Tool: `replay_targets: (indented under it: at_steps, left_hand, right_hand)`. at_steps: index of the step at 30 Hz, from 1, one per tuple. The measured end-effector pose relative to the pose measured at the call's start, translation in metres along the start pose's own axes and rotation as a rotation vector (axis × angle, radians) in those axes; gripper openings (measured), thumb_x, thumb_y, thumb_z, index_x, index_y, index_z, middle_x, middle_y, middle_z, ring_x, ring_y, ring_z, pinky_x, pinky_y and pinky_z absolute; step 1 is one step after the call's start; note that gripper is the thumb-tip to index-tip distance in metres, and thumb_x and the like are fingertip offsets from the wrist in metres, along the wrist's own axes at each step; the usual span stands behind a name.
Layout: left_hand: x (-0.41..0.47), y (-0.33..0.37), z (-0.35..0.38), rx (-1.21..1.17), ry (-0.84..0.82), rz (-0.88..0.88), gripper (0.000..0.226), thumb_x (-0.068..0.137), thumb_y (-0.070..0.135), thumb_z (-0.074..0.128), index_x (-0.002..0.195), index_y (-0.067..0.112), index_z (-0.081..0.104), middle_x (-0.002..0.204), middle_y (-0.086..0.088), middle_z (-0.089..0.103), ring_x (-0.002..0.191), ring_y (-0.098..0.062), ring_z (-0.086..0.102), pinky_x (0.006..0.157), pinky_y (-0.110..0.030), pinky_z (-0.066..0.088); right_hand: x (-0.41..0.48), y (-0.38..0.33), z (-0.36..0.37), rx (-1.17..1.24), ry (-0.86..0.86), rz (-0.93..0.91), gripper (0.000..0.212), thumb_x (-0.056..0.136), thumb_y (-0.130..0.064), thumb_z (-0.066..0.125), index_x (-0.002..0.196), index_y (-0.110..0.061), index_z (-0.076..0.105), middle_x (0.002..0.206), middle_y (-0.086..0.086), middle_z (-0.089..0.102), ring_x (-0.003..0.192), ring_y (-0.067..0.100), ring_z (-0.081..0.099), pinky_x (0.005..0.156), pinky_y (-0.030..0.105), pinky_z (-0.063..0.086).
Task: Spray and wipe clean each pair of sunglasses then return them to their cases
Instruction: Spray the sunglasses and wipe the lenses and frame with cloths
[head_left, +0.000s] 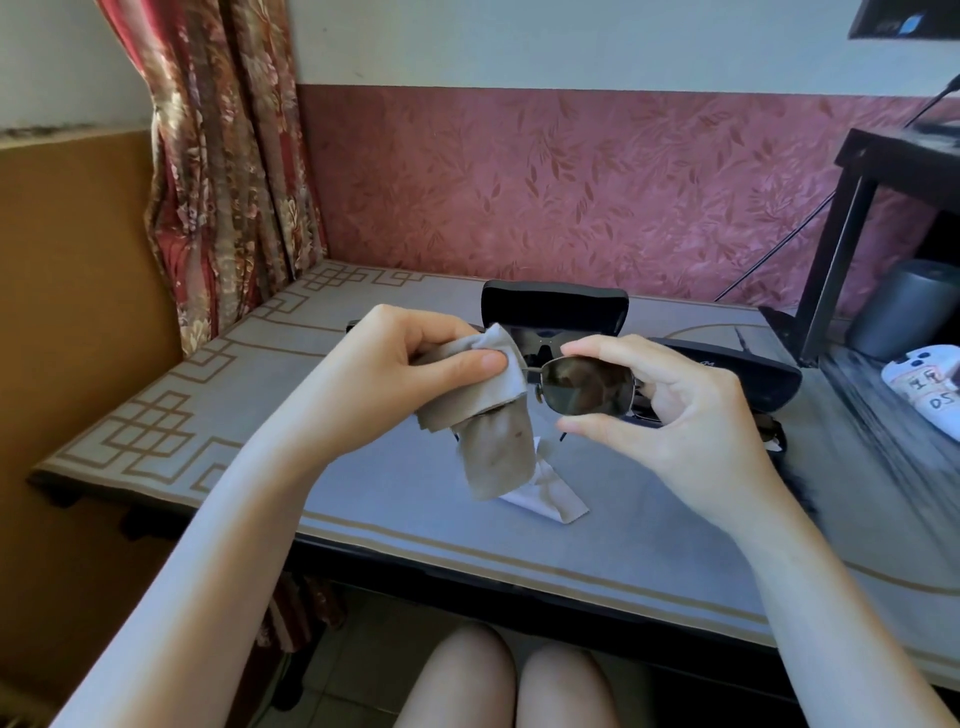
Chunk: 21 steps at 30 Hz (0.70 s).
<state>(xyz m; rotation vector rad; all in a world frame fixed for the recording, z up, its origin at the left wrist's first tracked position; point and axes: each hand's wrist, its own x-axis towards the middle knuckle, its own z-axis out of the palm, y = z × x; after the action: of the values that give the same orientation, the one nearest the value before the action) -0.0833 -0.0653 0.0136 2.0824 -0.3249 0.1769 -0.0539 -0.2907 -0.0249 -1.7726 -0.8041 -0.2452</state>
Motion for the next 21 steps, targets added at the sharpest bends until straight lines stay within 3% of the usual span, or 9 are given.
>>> replay_targets:
  at_steps: [2,6,9,12,17,19,21]
  left_hand:
    - [-0.003,-0.003,-0.006,-0.079,-0.01,-0.017,0.022,0.08,0.036,0.062,0.082,0.017,0.074,0.063,-0.01,0.064,0.059,-0.008,0.053,0.055,-0.021,0.038]
    - [-0.009,-0.012,-0.015,-0.128,-0.065,-0.026,0.02,0.09,0.015,0.054,0.103,0.014,0.07,0.055,0.015,0.062,0.051,0.005,0.053,0.054,-0.005,0.036]
    - [-0.013,-0.013,-0.019,-0.146,-0.135,-0.025,0.027,0.09,0.01,0.054,0.11,0.017,0.07,0.07,0.014,0.072,0.065,0.004,0.063,0.066,-0.007,0.044]
    - [-0.013,-0.016,-0.021,-0.215,-0.136,-0.048,0.032,0.077,0.012,0.068,0.106,0.022,0.073,0.096,-0.001,0.076,0.086,-0.009,0.071,0.077,-0.018,0.054]
    - [-0.009,-0.015,-0.011,-0.084,-0.066,-0.055,0.035,0.059,0.025,0.091,0.089,0.017,0.073,0.092,-0.005,0.075,0.083,-0.02,0.07,0.074,-0.036,0.055]
    - [-0.009,-0.011,-0.005,-0.052,-0.023,-0.038,0.032,0.057,0.029,0.086,0.083,0.017,0.071,0.083,0.002,0.074,0.076,-0.01,0.068,0.071,-0.026,0.053]
    - [-0.009,-0.007,0.002,-0.015,0.011,-0.031,0.03,0.058,0.035,0.081,0.079,0.017,0.07,0.077,0.005,0.073,0.07,-0.005,0.066,0.064,-0.021,0.051]
  right_hand:
    - [0.0,0.002,-0.001,0.039,0.025,0.005,0.044,0.07,-0.014,0.081,0.109,-0.03,0.068,0.101,-0.005,0.07,0.099,0.018,0.064,0.097,0.033,0.048]
    - [-0.001,0.005,-0.002,0.091,0.033,0.024,0.043,0.068,-0.018,0.081,0.107,-0.03,0.07,0.097,-0.001,0.07,0.096,0.02,0.064,0.095,0.035,0.049]
    - [-0.001,0.005,-0.001,0.11,0.025,0.027,0.043,0.067,-0.017,0.081,0.107,-0.03,0.071,0.097,0.0,0.07,0.095,0.019,0.064,0.094,0.031,0.049]
    - [-0.001,0.005,-0.002,0.11,0.029,0.03,0.043,0.067,-0.016,0.081,0.107,-0.029,0.071,0.098,-0.001,0.071,0.095,0.018,0.065,0.094,0.031,0.049]
    - [-0.001,0.004,0.0,0.061,-0.011,0.045,0.042,0.07,-0.018,0.082,0.107,-0.034,0.07,0.098,-0.005,0.069,0.097,0.016,0.064,0.099,0.041,0.046]
    - [-0.002,0.007,0.0,-0.015,-0.016,0.048,0.04,0.074,-0.031,0.082,0.11,-0.041,0.067,0.103,-0.008,0.068,0.102,0.018,0.063,0.102,0.055,0.039]
    - [-0.003,0.009,0.002,-0.111,-0.008,0.078,0.043,0.07,-0.058,0.074,0.111,-0.049,0.064,0.108,-0.012,0.067,0.108,0.017,0.062,0.103,0.065,0.028]
